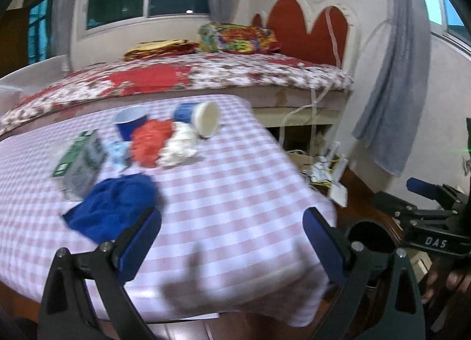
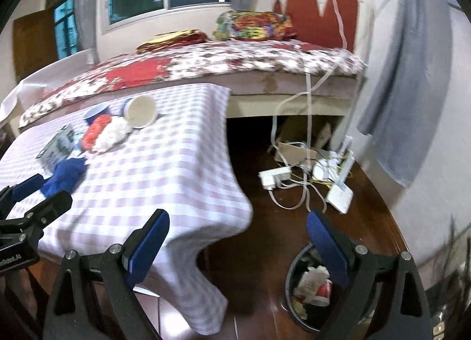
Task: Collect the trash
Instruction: 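Move both tools back toward the table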
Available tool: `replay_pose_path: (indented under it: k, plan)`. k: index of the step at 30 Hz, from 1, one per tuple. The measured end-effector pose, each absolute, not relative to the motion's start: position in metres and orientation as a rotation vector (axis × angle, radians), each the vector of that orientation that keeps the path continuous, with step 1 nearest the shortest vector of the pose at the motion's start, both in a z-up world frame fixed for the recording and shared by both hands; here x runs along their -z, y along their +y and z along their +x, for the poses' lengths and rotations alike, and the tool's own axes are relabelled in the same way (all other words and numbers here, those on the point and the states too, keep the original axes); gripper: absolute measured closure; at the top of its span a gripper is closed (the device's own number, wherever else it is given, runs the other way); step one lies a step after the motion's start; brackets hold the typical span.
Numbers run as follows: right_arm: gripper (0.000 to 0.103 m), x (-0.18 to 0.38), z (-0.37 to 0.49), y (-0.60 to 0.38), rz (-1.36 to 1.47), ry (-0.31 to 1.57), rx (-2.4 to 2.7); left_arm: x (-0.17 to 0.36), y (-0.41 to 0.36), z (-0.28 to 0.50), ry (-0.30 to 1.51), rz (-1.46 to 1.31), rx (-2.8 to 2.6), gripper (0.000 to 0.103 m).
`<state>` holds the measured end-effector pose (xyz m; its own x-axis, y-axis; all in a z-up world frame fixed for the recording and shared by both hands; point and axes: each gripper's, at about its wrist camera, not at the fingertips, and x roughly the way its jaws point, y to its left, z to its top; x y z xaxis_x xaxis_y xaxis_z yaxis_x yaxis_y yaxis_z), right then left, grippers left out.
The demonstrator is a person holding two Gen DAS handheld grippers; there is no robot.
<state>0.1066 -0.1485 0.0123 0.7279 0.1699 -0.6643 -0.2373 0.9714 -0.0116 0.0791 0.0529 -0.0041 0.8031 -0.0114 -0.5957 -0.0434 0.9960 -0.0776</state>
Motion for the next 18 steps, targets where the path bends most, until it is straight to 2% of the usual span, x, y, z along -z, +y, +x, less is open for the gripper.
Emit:
replay_pose_path:
  k: [18]
  plan:
    - [0.007, -0.012, 0.113, -0.008, -0.197, 0.690, -0.520, 0.017, 0.174, 0.039, 0.617, -0.165, -0.322, 0.006]
